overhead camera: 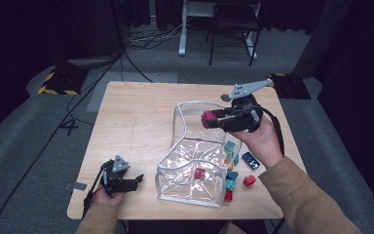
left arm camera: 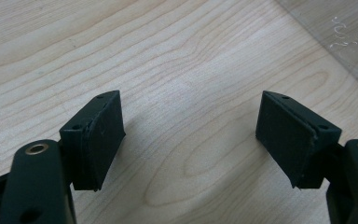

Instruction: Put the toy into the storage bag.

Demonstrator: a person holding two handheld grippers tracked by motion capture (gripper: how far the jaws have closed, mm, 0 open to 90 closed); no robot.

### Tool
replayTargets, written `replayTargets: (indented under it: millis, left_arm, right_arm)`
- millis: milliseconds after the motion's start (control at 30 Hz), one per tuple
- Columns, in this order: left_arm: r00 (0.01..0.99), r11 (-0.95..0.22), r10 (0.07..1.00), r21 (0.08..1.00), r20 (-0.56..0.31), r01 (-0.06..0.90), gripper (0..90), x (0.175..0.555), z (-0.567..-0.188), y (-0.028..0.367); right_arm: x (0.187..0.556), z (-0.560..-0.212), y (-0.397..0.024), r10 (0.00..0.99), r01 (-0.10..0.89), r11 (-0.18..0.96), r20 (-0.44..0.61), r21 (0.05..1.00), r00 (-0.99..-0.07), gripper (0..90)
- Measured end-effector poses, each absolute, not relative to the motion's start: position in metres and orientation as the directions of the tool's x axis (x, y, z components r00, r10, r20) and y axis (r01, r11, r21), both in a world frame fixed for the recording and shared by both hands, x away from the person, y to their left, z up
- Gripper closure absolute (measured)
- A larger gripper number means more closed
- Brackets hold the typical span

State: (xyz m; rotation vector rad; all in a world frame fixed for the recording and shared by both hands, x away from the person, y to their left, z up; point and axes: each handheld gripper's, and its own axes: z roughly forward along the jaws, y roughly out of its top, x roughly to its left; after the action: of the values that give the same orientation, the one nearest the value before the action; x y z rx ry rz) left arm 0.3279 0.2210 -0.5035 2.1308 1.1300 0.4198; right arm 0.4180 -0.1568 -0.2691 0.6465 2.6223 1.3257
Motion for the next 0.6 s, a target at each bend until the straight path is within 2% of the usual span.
replayTargets:
  millis: [400, 600]
  left_arm:
    - [0.572, -0.393, 0.820, 0.696, -0.030, 0.601, 23.4, 0.328, -0.504, 0.221]
    - [0.575, -0.398, 0.818, 0.696, -0.027, 0.598, 23.4, 0.328, -0.503, 0.221]
  right_arm:
    - [0.428, -0.292, -0.133, 0.429, 0.354, 0.614, 0.078, 0.706, -0.900, 58.4]
    - [0.429, -0.305, -0.122, 0.418, 0.373, 0.687, 0.082, 0.624, -0.905, 58.4]
